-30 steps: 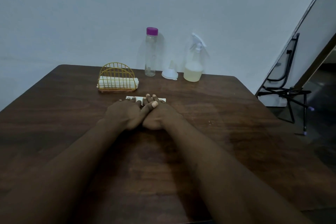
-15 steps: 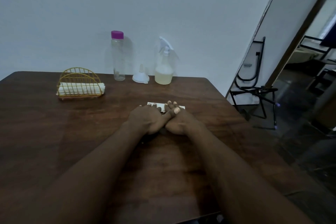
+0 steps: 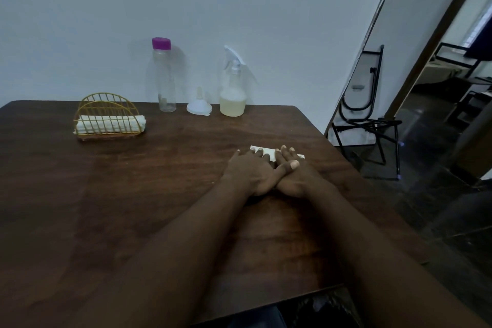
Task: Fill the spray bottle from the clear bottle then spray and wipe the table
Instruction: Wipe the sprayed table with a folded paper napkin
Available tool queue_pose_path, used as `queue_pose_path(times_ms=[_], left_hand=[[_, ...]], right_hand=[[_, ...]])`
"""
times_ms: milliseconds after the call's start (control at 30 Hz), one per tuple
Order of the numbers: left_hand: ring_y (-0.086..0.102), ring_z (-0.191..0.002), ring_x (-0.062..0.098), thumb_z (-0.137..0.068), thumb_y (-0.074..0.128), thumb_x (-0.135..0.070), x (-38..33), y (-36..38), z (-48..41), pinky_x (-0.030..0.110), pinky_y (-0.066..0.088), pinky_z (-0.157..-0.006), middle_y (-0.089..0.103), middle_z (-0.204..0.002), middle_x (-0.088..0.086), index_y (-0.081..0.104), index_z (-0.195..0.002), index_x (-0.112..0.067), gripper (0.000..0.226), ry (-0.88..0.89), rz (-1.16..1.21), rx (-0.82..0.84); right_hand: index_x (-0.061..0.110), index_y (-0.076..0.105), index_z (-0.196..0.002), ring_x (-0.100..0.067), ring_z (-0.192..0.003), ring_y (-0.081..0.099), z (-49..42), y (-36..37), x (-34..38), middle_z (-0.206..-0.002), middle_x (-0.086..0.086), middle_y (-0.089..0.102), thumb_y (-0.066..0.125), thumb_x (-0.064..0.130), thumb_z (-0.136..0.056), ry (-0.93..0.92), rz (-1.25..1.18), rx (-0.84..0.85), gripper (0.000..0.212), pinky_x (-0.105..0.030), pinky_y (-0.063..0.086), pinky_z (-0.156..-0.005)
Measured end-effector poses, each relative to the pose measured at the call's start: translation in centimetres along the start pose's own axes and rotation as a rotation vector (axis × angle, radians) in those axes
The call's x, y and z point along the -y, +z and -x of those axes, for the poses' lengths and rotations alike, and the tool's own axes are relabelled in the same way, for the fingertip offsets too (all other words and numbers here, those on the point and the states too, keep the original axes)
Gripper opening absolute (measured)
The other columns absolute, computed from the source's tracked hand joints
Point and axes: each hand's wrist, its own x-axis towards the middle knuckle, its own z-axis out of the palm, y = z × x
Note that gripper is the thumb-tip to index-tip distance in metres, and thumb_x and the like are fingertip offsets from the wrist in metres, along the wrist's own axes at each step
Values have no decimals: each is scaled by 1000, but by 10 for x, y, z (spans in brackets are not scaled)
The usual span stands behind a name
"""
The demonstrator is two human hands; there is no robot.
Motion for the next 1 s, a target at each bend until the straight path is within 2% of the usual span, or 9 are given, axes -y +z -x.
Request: queue_pose_path(times_ms=[100,233,400,567,767,900,1000], left_hand=[[27,-154,25,-70,-17,-95,6,-2,8,52,14,-122,37,-164,8,42,-156,-24,126,20,-1,-9],[36,-149,24,-71,-13,-95,14,-8,22,50,16,-121,46,-158,10,51,-150,-22,125,25,-14,-18],[43,-145,25,-72,-15,-93,33,-17,43,49,16,-121,52,-153,11,56,-146,-16,128,-2,-79,-22],[42,-144,28,-66,-20,-96,68,-25,69,48,18,-121,52,-153,11,56,-146,-14,137,-47,-135,-37],[37,-148,25,-66,-21,-96,116,-36,106,48,17,-123,47,-158,9,49,-151,-15,137,-122,-152,-41],[46,-141,30,-73,-17,-94,144,-45,133,47,23,-120,54,-150,14,56,-145,-18,128,-166,-171,-96],[48,-138,32,-71,-18,-95,163,-51,149,47,27,-118,57,-145,17,59,-142,-18,130,-213,-188,-116]], right_hand=[[16,0,-169,-25,-163,-10,3,2,9,-177,-7,-8,36,62,-104,19,27,0,88,-42,-1,-131],[18,-1,-169,-26,-163,-9,11,6,22,-177,-7,-7,41,63,-101,26,18,10,91,-42,-1,-130],[19,-1,-169,-28,-163,-10,17,9,51,-177,-8,-7,48,67,-97,-8,37,25,99,-43,1,-130],[17,-2,-169,-28,-163,-11,16,21,95,-177,-9,-9,42,73,-96,-54,66,25,102,-44,1,-132],[18,2,-169,-28,-163,-11,12,35,157,-177,-9,-8,33,65,-101,-127,88,18,87,-44,-1,-129],[17,0,-168,-26,-163,-10,13,41,194,-177,-8,-8,30,60,-103,-174,50,18,84,-42,-1,-130],[18,0,-169,-26,-163,-10,12,45,220,-177,-7,-8,31,59,-103,-212,49,21,83,-41,-2,-131]])
